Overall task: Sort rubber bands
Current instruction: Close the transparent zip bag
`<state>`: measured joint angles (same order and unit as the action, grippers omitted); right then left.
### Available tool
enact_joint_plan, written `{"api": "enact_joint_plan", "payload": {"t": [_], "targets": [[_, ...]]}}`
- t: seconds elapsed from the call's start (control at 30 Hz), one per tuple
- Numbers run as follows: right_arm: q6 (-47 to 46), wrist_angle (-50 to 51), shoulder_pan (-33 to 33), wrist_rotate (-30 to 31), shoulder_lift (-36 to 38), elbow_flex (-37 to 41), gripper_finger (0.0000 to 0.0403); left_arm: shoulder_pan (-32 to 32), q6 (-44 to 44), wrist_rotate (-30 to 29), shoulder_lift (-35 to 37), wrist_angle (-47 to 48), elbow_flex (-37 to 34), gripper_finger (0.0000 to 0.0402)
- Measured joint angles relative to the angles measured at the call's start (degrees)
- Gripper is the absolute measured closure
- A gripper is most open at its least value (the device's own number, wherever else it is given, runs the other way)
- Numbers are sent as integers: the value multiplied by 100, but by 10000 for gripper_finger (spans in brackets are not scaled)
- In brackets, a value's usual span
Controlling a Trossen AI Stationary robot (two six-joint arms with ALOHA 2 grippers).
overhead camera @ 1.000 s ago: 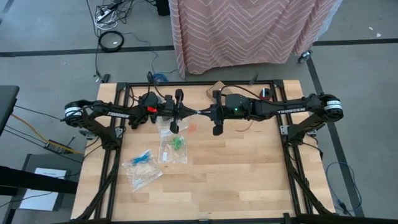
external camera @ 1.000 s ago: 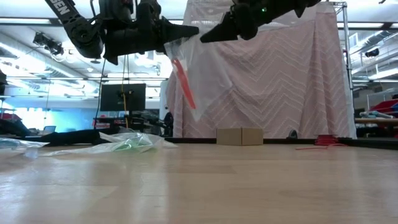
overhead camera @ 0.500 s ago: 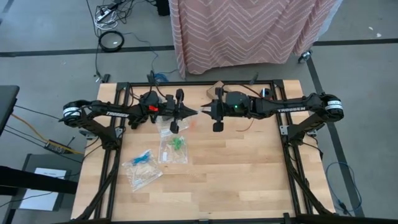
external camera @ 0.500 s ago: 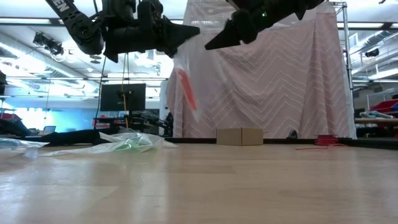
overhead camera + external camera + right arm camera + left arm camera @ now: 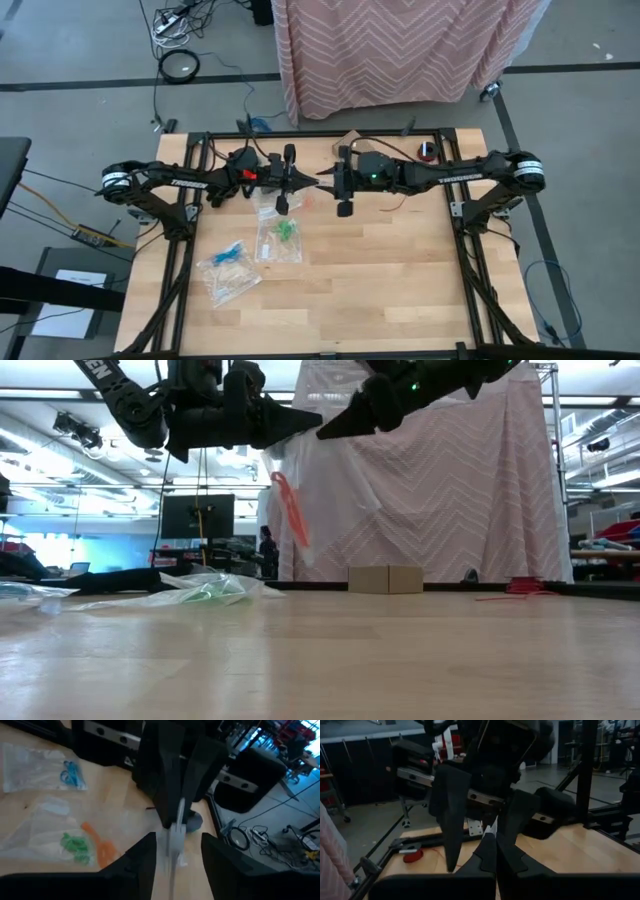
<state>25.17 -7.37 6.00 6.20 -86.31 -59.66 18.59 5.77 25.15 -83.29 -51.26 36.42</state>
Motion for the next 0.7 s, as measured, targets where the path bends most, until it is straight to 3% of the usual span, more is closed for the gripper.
{"api": "enact_joint_plan", "payload": {"t": [0.13,0.3,0.7], "targets": [[154,-318,-44,4,-173,-5,271,0,1,4,-7,83,-2,401],[189,-175,-72,289,-126,-4,284,9,74,-1,-7,293,-2,401],[201,133,-81,330,-35,-2,293,44,245,2,-11,603,-2,401]]}}
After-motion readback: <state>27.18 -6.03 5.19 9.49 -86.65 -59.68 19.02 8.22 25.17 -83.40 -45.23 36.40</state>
